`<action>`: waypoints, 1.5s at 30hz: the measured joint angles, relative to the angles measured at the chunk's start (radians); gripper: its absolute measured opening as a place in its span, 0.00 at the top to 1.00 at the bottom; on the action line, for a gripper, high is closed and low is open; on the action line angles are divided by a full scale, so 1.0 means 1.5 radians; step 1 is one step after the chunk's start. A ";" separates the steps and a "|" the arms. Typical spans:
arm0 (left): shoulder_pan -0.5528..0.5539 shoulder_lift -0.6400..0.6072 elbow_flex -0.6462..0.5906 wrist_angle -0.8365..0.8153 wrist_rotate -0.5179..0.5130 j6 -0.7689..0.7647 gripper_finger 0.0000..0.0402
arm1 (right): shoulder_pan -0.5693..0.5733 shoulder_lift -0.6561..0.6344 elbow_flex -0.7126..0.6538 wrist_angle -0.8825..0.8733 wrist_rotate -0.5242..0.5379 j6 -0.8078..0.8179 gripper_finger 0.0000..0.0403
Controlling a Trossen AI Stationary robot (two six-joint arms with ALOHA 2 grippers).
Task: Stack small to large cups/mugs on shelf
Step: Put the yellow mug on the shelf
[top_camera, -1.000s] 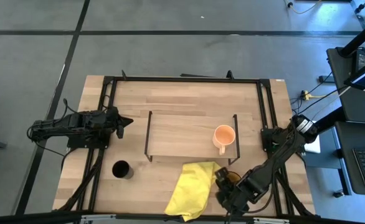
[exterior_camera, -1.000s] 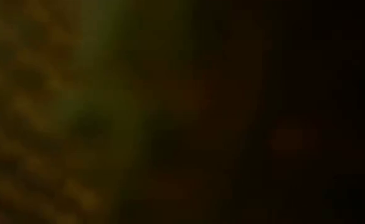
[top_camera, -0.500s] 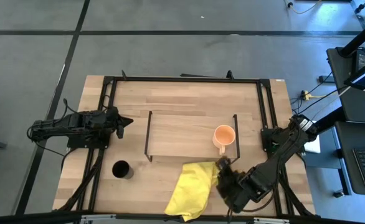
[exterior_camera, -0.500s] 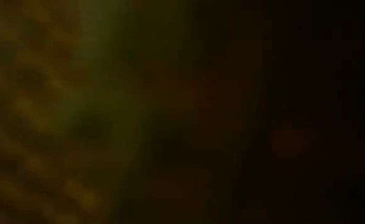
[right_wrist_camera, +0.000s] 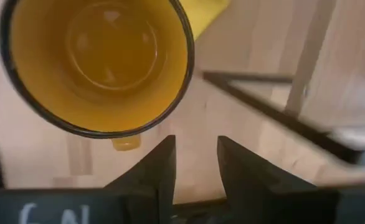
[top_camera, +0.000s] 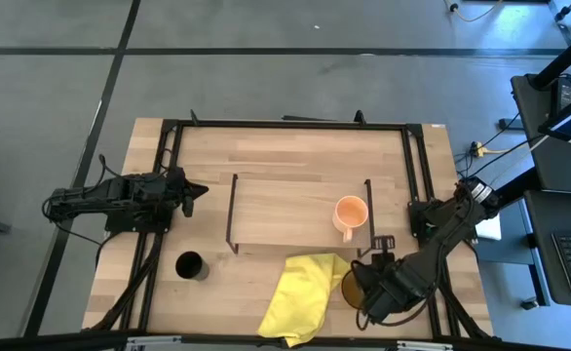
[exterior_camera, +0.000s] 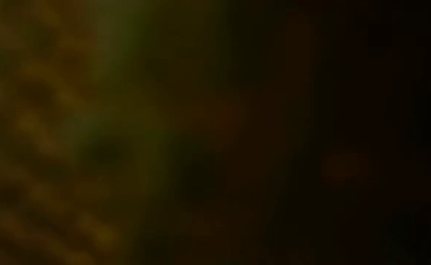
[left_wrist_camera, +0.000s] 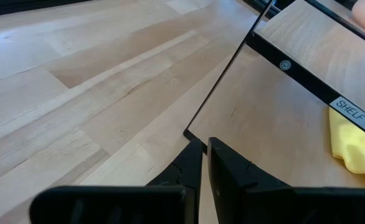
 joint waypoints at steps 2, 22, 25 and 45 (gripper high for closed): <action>0.000 0.000 0.000 -0.001 0.000 0.000 0.95 | -0.001 -0.001 -0.011 0.008 -0.010 0.050 0.70; 0.000 0.000 0.000 -0.001 0.000 0.000 0.95 | -0.005 -0.001 -0.103 0.179 -0.157 0.310 0.70; 0.000 0.000 0.000 -0.001 0.000 0.000 0.95 | 0.003 -0.001 -0.103 0.186 -0.157 0.311 0.70; 0.000 0.000 0.000 -0.001 0.000 0.000 0.95 | 0.021 0.000 -0.103 0.311 -0.237 0.334 0.70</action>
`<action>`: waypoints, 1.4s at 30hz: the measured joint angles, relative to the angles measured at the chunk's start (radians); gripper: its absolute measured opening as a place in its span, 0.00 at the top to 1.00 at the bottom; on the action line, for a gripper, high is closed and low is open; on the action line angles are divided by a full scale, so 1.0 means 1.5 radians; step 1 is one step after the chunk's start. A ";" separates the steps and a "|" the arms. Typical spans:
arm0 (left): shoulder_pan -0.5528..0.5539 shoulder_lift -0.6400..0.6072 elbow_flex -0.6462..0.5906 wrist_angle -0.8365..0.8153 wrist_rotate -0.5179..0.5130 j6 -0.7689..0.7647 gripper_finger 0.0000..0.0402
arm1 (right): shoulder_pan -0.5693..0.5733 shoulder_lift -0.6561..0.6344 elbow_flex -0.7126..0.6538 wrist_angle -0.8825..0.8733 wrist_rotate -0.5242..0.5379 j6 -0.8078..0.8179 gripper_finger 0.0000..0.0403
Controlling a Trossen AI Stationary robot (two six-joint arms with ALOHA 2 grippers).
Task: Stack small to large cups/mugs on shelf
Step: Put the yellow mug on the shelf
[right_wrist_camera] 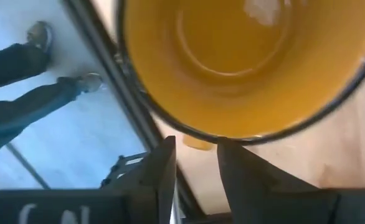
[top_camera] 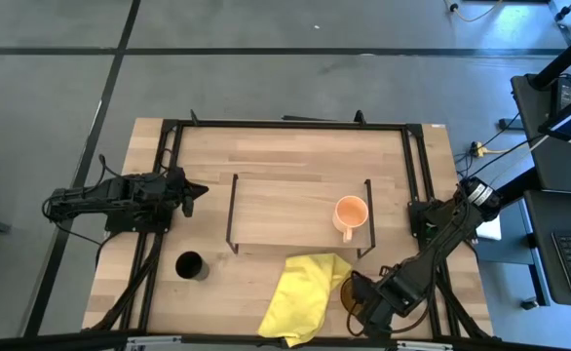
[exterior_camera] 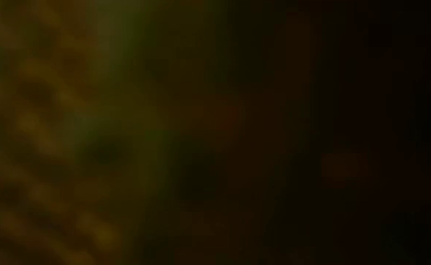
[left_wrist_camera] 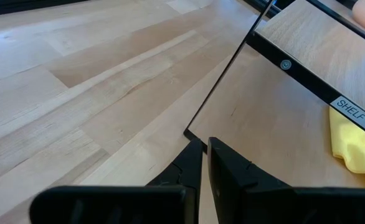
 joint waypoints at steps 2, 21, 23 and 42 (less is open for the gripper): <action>0.000 0.000 0.000 0.000 0.000 0.000 0.95 | 0.000 0.000 0.000 0.029 -0.006 -0.020 0.70; 0.000 0.000 0.000 0.000 0.000 0.000 0.95 | 0.000 0.000 0.000 0.166 0.185 -0.203 0.70; 0.000 0.000 0.000 0.000 0.000 0.000 0.95 | 0.000 0.000 0.000 0.162 0.186 -0.227 0.70; 0.000 0.000 0.000 0.000 0.000 0.000 0.95 | -0.034 0.001 0.000 0.227 0.211 -0.326 0.70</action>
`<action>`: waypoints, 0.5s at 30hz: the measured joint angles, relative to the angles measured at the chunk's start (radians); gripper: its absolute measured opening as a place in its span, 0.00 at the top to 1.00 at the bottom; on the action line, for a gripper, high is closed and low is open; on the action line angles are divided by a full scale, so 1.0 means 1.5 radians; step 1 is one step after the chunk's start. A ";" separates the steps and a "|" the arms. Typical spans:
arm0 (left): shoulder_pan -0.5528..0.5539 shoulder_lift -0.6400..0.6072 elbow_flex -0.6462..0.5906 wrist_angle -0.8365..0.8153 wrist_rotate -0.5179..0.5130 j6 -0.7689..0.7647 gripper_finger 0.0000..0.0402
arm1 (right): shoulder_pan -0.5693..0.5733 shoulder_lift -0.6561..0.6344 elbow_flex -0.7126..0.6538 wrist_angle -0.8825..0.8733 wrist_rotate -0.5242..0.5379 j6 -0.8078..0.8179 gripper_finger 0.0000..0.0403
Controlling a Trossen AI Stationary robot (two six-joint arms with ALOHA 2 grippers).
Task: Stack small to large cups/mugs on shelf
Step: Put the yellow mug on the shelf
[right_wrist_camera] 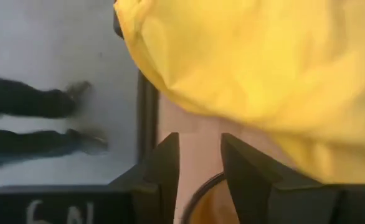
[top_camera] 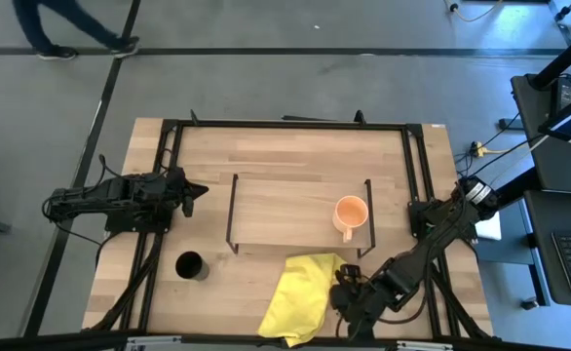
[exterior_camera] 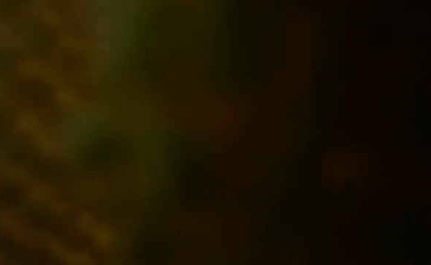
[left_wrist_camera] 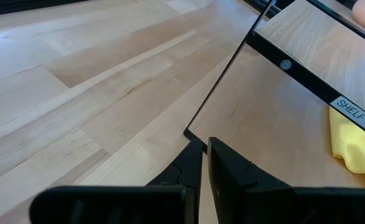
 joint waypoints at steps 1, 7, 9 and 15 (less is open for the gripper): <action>0.000 0.000 0.000 0.000 0.000 0.000 0.95 | 0.000 0.000 0.000 0.000 0.009 -0.040 0.70; 0.000 0.000 0.000 0.000 0.000 0.000 0.95 | 0.004 0.000 0.000 -0.044 0.012 -0.239 0.70; 0.000 0.000 0.000 0.000 0.000 0.000 0.95 | 0.004 0.000 0.000 -0.089 0.011 -0.267 0.70; 0.000 0.000 0.000 0.000 0.000 0.000 0.95 | 0.034 0.000 0.033 -0.231 0.049 -0.324 0.70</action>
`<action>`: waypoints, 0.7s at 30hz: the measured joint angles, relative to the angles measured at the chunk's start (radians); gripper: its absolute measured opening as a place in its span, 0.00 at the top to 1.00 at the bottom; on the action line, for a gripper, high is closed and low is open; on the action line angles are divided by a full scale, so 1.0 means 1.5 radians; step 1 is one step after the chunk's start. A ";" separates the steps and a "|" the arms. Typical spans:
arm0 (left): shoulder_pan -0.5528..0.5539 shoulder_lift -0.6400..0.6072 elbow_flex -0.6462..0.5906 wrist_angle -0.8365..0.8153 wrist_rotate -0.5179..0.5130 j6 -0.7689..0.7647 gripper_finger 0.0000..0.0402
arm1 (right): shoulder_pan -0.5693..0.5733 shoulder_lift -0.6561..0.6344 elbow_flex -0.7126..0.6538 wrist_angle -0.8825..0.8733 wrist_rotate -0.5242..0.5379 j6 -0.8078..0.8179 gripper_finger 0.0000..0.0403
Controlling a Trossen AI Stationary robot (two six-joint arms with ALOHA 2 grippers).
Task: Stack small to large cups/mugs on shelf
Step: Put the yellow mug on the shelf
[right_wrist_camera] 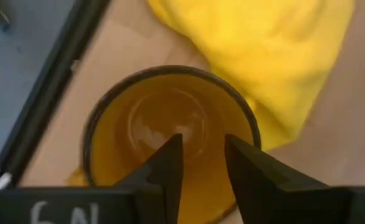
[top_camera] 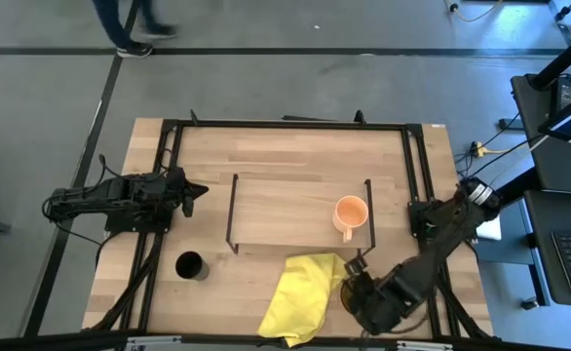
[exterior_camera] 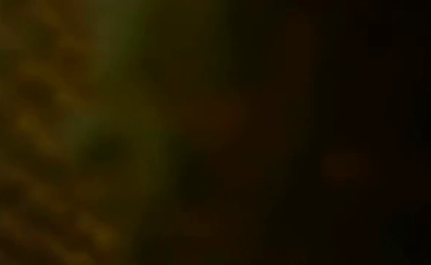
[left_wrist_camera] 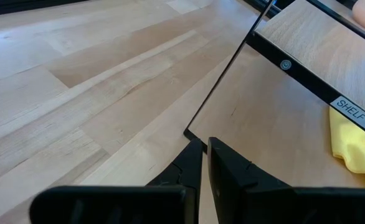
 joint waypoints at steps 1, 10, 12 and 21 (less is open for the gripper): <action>0.000 0.000 0.000 0.000 0.000 0.000 0.95 | 0.006 -0.001 0.017 -0.018 0.005 -0.003 0.70; 0.000 0.000 0.000 0.000 0.000 0.000 0.95 | 0.030 -0.003 0.104 -0.168 0.018 0.373 0.70; 0.000 0.000 0.000 0.000 0.000 0.000 0.95 | 0.040 -0.003 0.104 -0.162 0.017 0.463 0.70; 0.000 0.000 0.000 0.000 0.000 0.000 0.95 | 0.121 -0.003 0.104 -0.196 0.091 0.882 0.70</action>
